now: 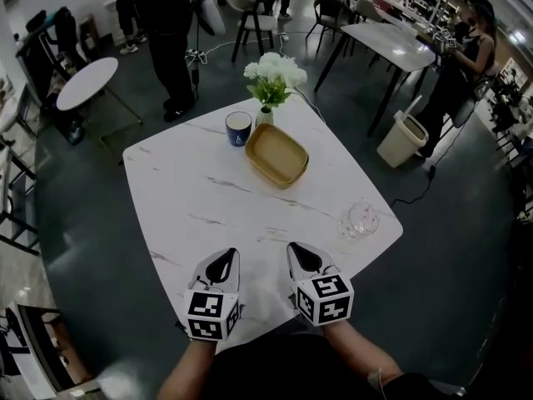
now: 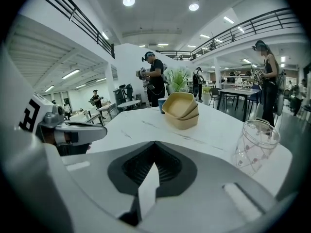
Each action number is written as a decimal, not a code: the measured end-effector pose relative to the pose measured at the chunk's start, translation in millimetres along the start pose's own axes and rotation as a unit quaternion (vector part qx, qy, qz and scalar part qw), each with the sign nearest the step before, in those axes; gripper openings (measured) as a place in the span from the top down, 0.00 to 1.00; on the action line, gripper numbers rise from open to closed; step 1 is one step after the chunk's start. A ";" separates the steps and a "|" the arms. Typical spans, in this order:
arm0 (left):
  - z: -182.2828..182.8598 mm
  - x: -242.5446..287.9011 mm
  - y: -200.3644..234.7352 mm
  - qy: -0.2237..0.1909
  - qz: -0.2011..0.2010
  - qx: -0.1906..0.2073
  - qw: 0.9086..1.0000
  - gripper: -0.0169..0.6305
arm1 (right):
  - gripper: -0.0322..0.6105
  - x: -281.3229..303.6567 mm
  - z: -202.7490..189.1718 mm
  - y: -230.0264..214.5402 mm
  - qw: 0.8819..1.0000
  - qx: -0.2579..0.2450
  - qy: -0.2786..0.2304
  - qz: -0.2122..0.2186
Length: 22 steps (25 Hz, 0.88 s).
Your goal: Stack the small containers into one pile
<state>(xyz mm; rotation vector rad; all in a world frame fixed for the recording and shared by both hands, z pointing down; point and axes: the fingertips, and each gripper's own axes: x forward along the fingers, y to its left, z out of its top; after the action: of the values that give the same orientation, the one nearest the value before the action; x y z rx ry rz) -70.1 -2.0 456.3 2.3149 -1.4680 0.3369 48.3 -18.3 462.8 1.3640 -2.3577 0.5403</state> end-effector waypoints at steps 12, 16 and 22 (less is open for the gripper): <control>6.9 -4.9 19.7 -0.004 0.020 0.000 1.000 0.98 | 0.95 6.5 10.2 5.5 1.000 -0.024 -0.013 0.010; 5.5 -2.9 19.4 0.000 0.024 0.005 1.000 0.98 | 0.95 9.2 12.9 5.5 1.000 -0.016 -0.015 0.016; 5.9 -0.4 24.1 -0.002 0.031 0.000 1.000 0.98 | 0.95 15.2 13.3 -0.8 1.000 -0.011 -0.009 0.018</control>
<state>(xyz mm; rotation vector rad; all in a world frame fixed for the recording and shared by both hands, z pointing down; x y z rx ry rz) -92.0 -13.5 455.4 2.2748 -1.5437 0.3490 40.2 -36.5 458.8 1.3242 -2.4004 0.5118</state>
